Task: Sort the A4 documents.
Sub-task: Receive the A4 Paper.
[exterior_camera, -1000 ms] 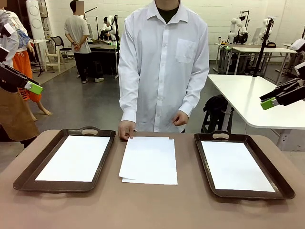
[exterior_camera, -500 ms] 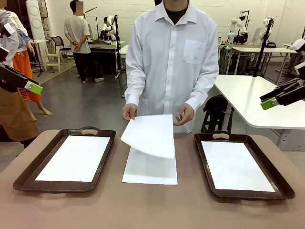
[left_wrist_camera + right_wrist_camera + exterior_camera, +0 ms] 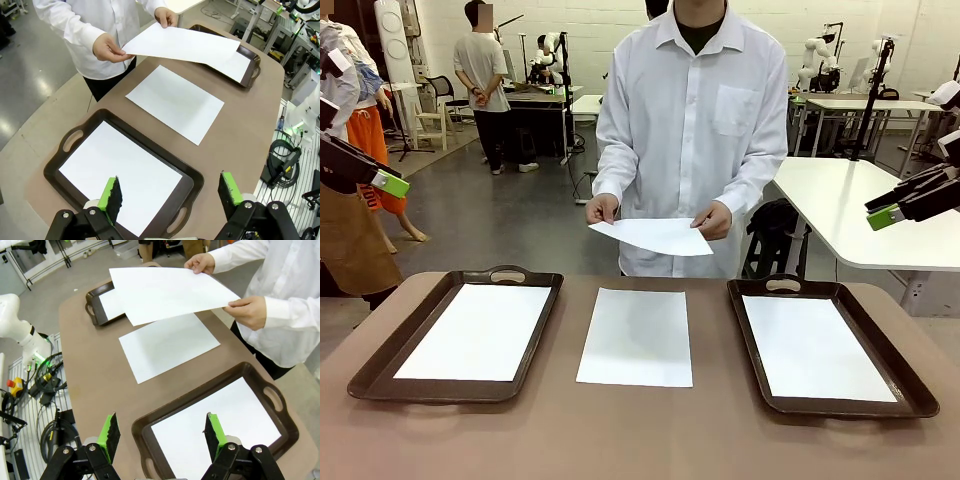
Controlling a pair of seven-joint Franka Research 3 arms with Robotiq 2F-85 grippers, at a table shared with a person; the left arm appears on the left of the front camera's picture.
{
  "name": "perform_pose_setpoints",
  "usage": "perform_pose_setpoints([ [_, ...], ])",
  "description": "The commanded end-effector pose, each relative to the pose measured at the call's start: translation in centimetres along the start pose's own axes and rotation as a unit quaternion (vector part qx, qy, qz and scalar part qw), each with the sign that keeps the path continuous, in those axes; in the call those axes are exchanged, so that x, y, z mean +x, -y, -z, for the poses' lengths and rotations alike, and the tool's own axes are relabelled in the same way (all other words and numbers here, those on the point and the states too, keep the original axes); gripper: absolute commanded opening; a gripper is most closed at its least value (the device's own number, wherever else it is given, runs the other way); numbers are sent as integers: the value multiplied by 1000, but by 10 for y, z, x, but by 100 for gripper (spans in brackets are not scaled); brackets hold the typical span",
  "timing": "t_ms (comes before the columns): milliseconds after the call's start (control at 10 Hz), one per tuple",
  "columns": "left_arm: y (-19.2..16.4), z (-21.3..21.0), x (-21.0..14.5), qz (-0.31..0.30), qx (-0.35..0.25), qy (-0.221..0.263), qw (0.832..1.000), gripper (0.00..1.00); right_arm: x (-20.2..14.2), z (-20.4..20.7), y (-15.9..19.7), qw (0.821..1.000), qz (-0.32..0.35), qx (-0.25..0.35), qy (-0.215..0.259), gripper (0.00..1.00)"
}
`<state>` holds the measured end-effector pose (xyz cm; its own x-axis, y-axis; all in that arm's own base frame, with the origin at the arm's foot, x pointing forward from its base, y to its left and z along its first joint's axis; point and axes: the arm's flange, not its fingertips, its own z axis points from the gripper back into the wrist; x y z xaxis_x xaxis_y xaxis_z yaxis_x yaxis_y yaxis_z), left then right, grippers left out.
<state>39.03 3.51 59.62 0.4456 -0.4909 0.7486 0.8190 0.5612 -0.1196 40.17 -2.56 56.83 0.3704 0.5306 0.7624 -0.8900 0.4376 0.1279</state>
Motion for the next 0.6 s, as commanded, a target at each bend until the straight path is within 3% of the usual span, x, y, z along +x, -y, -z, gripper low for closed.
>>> perform_pose_setpoints([
  [0,2,0,0,1,1,0,1000,100,-1,1,0,1000,1,1,1,89],
  [500,2,0,0,1,1,0,1000,100,-1,1,0,1000,1,1,1,89],
])
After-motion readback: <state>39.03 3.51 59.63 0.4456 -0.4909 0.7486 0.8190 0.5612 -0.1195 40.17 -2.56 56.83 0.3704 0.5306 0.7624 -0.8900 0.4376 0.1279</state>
